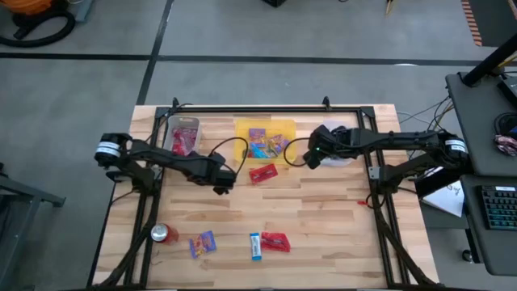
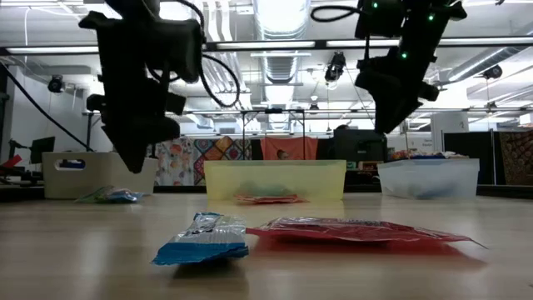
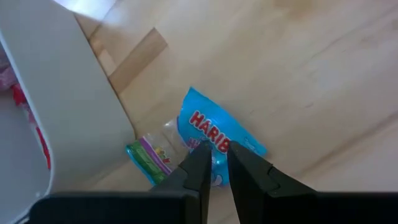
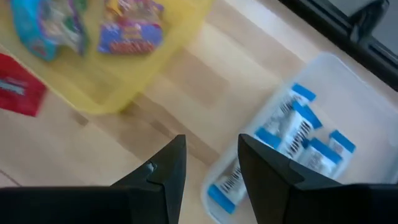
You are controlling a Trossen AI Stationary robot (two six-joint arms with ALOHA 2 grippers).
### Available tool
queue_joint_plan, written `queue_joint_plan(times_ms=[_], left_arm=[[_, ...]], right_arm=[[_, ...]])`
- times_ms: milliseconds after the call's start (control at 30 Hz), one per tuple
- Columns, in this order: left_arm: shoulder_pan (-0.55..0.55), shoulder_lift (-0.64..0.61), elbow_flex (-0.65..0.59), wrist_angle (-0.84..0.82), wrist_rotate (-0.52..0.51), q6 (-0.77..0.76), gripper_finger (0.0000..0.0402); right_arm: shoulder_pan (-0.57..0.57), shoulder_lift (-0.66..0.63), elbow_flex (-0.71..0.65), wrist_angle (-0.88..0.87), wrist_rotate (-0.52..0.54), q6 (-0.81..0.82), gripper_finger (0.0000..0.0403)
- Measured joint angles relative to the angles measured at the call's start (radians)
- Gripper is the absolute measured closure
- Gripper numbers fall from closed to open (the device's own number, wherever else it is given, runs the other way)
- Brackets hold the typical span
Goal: Sort candy
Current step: Put the blue gummy into the yellow bin
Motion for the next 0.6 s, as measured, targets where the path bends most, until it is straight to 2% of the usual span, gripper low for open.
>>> queue_joint_plan(times_ms=[333, 600], left_arm=[[0.003, 0.076, 0.000, -0.001, -0.062, 0.031, 0.0360], [0.012, 0.078, 0.000, 0.000, -0.065, 0.021, 0.0292]], right_arm=[[0.041, -0.002, 0.000, 0.037, 0.009, 0.009, 0.0266], [0.067, -0.002, 0.000, 0.054, 0.008, 0.009, 0.0266]])
